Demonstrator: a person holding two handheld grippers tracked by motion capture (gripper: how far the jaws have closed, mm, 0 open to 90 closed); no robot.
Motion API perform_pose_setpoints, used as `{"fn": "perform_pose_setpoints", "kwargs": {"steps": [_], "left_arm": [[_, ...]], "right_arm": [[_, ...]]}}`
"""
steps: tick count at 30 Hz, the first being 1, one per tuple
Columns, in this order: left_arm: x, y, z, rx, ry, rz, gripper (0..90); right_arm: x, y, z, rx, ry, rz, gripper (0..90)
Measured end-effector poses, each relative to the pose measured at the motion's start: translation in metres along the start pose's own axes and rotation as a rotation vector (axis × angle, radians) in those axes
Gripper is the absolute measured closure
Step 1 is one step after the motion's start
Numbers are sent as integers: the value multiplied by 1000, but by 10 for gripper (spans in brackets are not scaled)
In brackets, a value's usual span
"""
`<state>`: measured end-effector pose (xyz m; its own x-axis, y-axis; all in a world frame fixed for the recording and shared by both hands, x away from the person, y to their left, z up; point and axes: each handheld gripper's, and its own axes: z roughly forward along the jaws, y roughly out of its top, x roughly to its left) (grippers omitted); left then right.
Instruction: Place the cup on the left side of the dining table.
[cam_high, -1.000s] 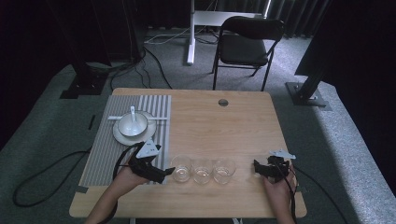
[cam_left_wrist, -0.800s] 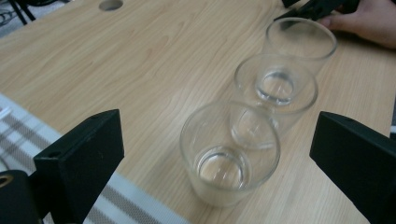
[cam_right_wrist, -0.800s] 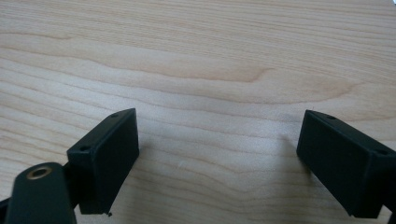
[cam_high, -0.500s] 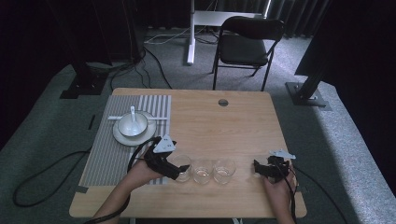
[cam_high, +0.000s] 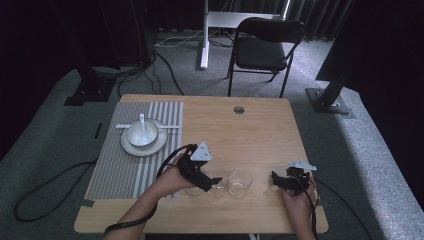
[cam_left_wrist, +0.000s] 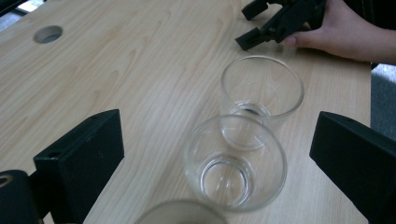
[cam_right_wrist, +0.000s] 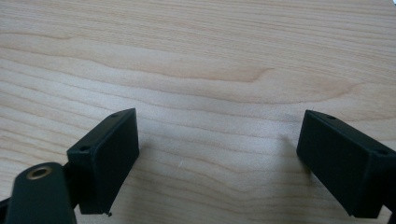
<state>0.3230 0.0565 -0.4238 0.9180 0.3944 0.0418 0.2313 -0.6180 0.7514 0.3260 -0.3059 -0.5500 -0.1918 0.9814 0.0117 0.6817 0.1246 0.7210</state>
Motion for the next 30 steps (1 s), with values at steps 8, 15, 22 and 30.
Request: {"fn": "perform_pose_setpoints", "kwargs": {"steps": [8, 15, 22, 30], "left_arm": [[-7, 13, 26, 60, -25, 34, 34], [-16, 20, 45, 97, -49, 44, 44], [-21, 27, 60, 140, -66, 51, 43], [-29, 32, 74, 187, -78, 60, 43]], "right_arm": [[0, 0, 0, 0, 0, 0, 124], [0, 0, 0, 0, 0, 0, 125], [0, 0, 0, 0, 0, 0, 124], [0, 0, 0, 0, 0, 0, 124]]}}
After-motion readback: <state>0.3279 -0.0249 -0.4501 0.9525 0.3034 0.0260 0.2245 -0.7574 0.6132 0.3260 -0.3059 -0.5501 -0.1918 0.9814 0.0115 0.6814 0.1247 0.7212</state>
